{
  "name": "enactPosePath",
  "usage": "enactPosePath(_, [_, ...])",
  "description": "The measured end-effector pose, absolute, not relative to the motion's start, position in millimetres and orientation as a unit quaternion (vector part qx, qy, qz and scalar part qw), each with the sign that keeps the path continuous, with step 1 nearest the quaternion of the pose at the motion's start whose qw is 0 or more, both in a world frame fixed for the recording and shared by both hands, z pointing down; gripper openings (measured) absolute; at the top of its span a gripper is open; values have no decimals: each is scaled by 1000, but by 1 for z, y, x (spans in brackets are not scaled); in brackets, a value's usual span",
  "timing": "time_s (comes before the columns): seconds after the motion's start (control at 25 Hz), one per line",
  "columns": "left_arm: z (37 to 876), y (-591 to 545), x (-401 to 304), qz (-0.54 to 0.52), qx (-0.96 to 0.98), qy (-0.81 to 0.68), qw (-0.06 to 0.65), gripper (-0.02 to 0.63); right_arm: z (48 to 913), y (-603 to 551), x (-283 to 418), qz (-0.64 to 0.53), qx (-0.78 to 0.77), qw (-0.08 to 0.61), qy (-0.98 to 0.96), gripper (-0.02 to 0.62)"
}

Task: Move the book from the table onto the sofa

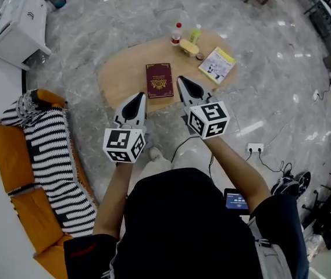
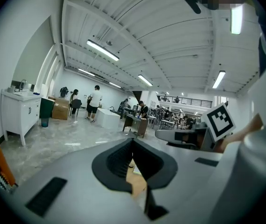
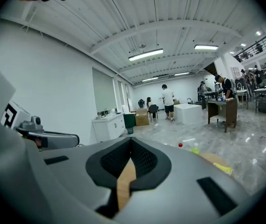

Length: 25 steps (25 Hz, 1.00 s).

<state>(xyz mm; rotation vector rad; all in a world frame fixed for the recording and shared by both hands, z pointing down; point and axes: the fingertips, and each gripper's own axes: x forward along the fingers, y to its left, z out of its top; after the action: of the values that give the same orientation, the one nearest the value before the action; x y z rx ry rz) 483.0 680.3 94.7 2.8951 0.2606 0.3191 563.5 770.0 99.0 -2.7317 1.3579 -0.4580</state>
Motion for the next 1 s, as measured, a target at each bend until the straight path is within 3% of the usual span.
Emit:
enactPosePath(0.52, [156,676,520,163,968,116,153,11,158,760,596,-206,-879,44,427,8])
enactPosePath(1.0, [270,680,558,241,939,103,225,11,279,759,623,-332,-818,3,470,8])
